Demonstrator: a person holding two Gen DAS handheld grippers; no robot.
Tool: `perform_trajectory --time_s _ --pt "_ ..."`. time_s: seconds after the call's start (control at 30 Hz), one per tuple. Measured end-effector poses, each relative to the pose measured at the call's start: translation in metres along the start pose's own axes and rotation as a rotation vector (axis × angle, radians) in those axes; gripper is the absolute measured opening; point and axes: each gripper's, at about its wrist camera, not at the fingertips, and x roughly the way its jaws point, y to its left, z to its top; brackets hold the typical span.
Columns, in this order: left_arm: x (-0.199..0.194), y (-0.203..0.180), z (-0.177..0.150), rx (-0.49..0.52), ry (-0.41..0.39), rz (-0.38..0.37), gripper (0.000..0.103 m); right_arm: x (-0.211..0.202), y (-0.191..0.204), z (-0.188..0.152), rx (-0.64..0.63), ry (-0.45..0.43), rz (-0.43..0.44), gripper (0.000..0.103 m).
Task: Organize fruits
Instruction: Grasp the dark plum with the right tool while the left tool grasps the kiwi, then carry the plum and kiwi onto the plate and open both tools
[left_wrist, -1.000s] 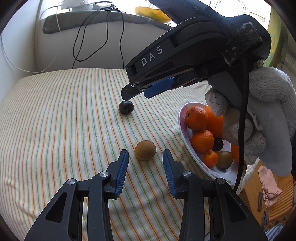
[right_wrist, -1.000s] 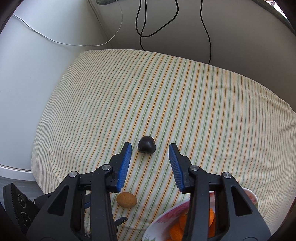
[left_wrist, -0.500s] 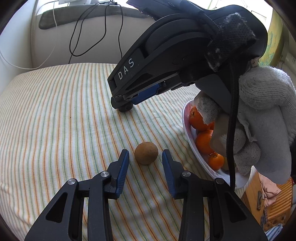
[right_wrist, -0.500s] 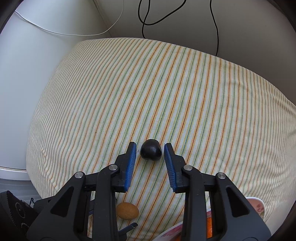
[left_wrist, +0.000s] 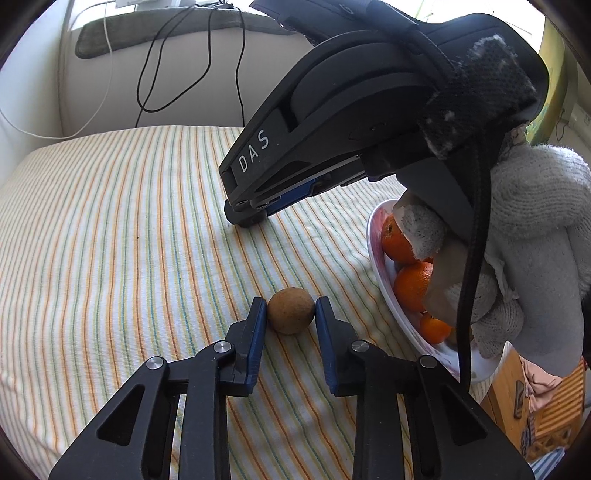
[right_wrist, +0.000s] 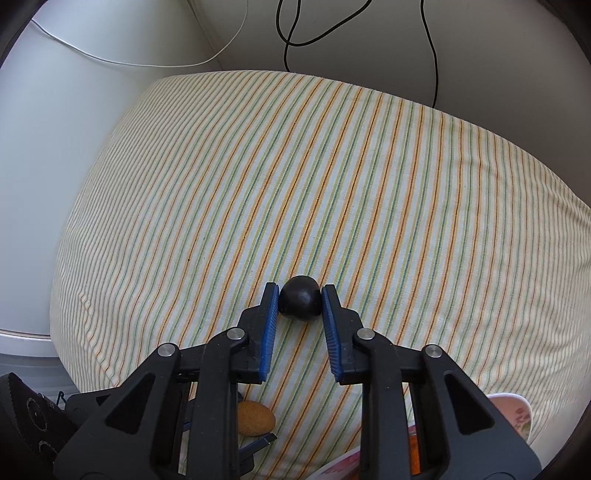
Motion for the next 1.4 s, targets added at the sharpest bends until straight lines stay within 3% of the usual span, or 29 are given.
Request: perform_trajectory --time_s 0.5,1.0,1.4 --pt "-0.021 -0.008 -0.007 -0.013 -0.043 -0.003 0.025 -0.056 -0.006 -0.03 0.006 -0.102 0.008 0.024" --pt "-0.061 -0.027 -0.01 0.01 -0.098 -0.017 0.025 -0.144 -0.014 -0.1 -0.019 -0.271 0.032 0.024" --pt "-0.062 -0.044 -0.005 0.025 -0.112 -0.04 0.025 -0.176 -0.029 -0.16 0.021 -0.388 0.048 0.024"
